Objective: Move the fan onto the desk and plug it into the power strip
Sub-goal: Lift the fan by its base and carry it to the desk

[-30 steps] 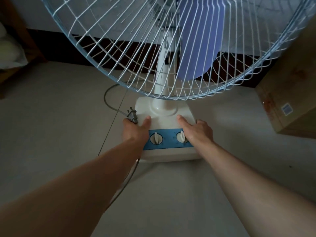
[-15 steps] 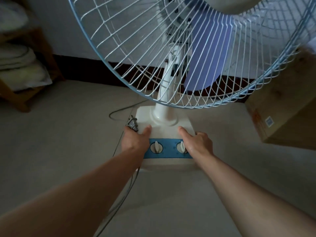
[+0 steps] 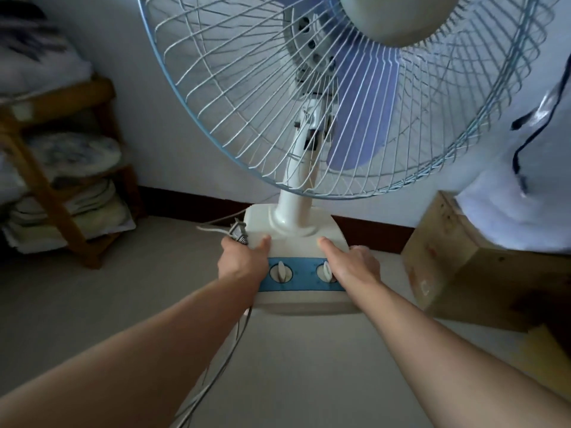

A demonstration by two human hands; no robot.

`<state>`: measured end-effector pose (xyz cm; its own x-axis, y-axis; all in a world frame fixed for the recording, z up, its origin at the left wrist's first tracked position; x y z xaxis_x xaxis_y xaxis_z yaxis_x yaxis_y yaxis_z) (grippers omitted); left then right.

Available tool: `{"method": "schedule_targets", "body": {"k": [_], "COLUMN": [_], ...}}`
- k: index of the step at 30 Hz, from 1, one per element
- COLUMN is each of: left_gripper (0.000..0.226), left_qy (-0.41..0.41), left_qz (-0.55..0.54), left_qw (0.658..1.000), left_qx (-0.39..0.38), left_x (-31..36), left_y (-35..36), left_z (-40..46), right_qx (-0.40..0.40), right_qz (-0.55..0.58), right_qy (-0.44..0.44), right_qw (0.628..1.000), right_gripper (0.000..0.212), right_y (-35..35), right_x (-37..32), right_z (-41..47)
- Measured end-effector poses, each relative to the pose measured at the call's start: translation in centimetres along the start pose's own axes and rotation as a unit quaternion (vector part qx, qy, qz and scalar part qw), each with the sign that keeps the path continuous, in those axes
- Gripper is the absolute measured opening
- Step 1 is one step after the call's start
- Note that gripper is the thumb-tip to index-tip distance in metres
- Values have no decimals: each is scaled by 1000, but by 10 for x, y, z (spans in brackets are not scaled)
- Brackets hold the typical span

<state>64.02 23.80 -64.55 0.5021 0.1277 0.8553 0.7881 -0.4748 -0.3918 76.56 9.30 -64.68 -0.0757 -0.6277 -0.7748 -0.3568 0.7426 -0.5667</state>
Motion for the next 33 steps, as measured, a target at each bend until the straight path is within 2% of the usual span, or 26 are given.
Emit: {"method": "schedule_targets", "body": {"k": [8,11,18,22,26,33], "left_gripper": [63,65,65,66,65,65], "left_qy": [-19,-22,-10,-1,-5,-19], "left_qz": [-13,-22,-50,-54,-57,-64], "left_qw": [1000,999,998,997,996,994], "left_qx": [21,32,47,57,62,91], "left_x": [141,204,343,411,460,497], "left_y": [-106,-152,-260,-320,-370,-435], "left_z": [-68,-93,-152,-183,-210,-259], "right_qx": [-22,-29,-36,-32,-36,-64], "right_qz": [-32,-31,-44,-54,-62,-66], "right_qy": [-9,-19,-63,-82,-94,-125], "right_qw": [999,999,996,995,993,988], "right_gripper": [61,54,54,66,69,72], "right_y": [-81,-115,-191,-226,-255,-282], "right_x": [-154,-220,-375,-451,-511,-569], "right_z": [-74,-105,-180,-222,-262,-321]}}
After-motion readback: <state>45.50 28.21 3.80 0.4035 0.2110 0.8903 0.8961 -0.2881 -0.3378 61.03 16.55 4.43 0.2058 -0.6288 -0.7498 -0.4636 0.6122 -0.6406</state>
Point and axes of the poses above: each hand's wrist, its own z-axis towards the middle knuckle, its own y-axis out of the palm, x = y × z, the point moved 4 cm from there along z, towards the middle knuckle, and after that the axes turned 1 degree about z, right-handed, at the moved point
